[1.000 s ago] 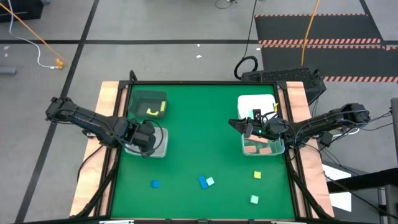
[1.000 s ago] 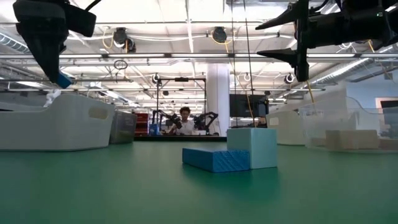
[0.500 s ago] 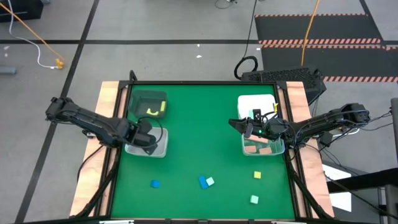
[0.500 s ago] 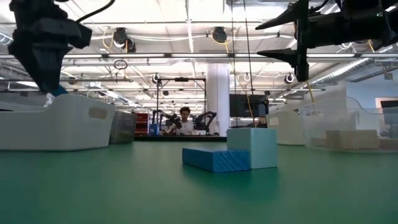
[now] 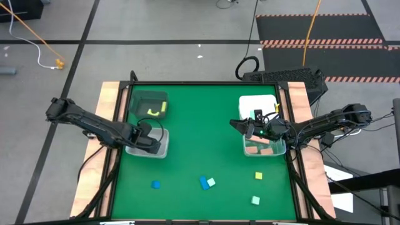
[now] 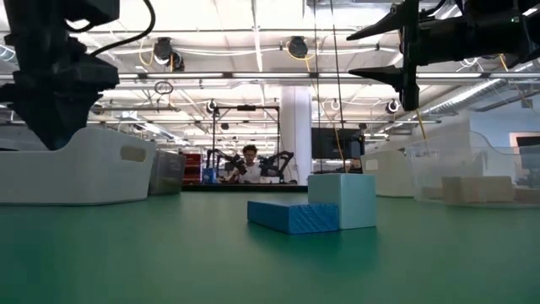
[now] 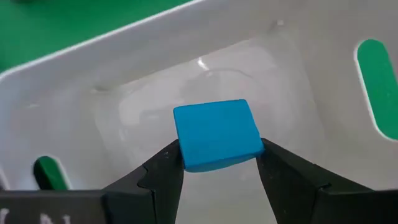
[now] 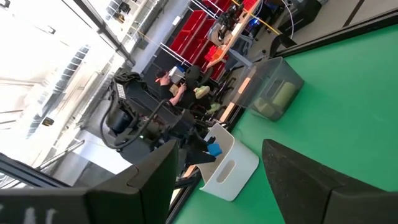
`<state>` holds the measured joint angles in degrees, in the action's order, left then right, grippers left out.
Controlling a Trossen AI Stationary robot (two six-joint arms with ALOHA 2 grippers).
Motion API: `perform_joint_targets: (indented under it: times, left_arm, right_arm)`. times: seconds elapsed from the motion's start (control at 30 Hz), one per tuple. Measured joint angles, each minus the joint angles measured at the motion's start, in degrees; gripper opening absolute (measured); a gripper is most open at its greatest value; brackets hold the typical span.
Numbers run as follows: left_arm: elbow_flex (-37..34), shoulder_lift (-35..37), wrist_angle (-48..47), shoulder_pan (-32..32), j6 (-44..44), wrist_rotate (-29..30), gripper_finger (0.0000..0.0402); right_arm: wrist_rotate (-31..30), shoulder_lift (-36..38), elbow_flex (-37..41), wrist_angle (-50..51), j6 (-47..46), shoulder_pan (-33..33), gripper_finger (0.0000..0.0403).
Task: Sort & place blocks by color
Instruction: Put the blue half circle block into the gray bin, then put the blue triangular block into the gray bin
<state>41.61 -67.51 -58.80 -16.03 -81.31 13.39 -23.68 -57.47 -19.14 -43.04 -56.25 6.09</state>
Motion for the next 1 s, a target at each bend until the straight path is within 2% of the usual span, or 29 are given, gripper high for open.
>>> perform_joint_targets:
  times: [0.3, 0.53, 0.87, 1.0]
  left_arm:
    - [-1.6, 0.0, 6.0, 0.0, -0.1, -0.3, 0.019]
    - [-1.6, 0.0, 6.5, 0.0, -0.1, -0.4, 0.0213]
    - [-1.5, 0.0, 11.1, 0.0, -0.9, -0.2, 0.0288]
    - [-1.5, 0.9, 16.1, -0.7, 3.8, 0.2, 0.0307]
  right_arm:
    - [0.0, 0.0, 0.0, 0.0, 0.0, 0.0, 0.0224]
    - [0.0, 0.0, 0.0, 0.0, 0.0, 0.0, 0.0224]
    - [0.0, 0.0, 0.0, 0.0, 0.0, 0.0, 0.0224]
    - [0.0, 0.0, 0.0, 0.0, 0.0, 0.0, 0.0224]
